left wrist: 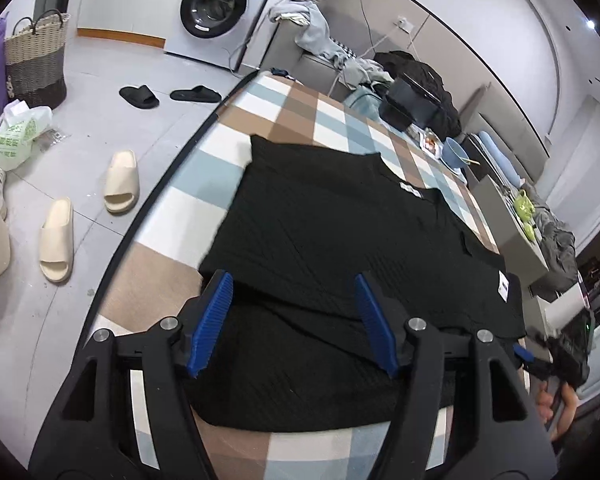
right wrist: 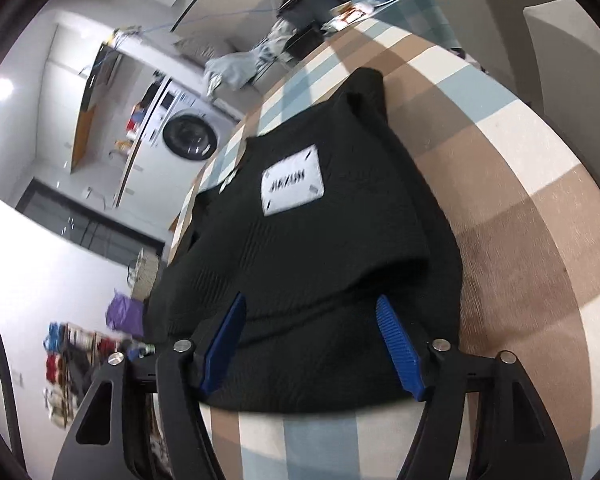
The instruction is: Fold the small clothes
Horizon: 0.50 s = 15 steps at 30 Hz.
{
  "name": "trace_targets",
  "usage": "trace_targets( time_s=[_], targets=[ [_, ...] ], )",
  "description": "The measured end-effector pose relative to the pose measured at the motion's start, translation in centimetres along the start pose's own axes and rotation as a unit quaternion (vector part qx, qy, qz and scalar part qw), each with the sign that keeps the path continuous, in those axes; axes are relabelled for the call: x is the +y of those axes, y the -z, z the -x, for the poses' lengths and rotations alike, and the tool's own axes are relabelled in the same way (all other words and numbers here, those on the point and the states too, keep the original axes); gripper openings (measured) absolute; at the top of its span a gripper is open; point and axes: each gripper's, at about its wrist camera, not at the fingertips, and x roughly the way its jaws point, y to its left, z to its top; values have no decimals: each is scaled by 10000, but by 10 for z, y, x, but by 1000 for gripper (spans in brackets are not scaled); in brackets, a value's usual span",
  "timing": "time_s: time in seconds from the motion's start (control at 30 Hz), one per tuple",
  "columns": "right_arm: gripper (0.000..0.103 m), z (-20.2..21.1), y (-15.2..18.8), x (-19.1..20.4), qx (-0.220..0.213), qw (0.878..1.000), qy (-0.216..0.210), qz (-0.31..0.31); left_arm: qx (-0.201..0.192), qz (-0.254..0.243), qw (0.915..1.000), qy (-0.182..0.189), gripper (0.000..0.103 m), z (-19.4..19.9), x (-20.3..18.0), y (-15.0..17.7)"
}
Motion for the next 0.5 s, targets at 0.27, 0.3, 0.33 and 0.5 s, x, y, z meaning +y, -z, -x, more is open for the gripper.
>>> trace_targets(
  time_s=[0.27,0.3,0.33,0.5],
  targets=[
    [74,3,-21,18,-494,9979,-335,239,239,-121,9996,-68,61,-10,-9,13],
    [74,4,-22,20,-562,9971,-386,331,271,-129,9995,-60,61,-11,-10,15],
    [74,4,-23,21,-563,9969,-386,381,326,-148,9993,-55,61,-12,-11,17],
    [74,-4,-21,19,-353,9978,-314,463,651,-45,9978,149,61,-18,-11,25]
  ],
)
